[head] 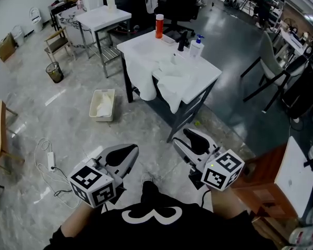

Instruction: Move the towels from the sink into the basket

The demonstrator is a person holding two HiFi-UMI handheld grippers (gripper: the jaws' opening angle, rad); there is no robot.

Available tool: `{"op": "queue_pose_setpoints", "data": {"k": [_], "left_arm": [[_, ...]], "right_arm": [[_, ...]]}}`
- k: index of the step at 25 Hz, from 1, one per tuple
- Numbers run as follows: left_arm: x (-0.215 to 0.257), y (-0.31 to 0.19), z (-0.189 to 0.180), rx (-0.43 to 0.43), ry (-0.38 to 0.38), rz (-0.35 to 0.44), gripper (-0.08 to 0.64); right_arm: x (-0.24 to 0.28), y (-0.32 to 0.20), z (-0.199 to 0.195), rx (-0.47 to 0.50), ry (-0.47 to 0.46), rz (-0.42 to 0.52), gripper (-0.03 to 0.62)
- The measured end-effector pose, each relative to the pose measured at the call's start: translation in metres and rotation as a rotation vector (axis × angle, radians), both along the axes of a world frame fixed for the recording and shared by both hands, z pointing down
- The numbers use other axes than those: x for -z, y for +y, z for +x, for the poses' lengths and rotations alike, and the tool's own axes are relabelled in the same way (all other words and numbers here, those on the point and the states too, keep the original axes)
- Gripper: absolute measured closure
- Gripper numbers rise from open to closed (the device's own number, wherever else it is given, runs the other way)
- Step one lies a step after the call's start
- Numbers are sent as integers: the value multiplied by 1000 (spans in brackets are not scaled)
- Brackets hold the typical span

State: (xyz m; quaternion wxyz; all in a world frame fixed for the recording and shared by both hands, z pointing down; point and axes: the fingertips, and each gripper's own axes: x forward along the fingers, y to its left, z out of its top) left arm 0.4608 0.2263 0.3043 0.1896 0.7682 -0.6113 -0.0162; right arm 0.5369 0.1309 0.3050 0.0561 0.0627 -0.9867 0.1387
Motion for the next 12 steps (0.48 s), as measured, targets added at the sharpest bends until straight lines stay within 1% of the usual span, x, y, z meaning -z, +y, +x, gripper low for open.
{"op": "queue_pose_setpoints", "data": {"k": [2,8,12], "left_arm": [[-6,-23,-15,-7,8,-18,554],[-24,-103,-70,-26,28,-69,554],[-37,-157,-98,-55,37,-104,554]], "right_arm": [[-6,-23,-15,-11,9,-14,390],[-26,-104,-63,-49,48,-38,359],[-44,-159,-83,-99,56,-93,353]]}}
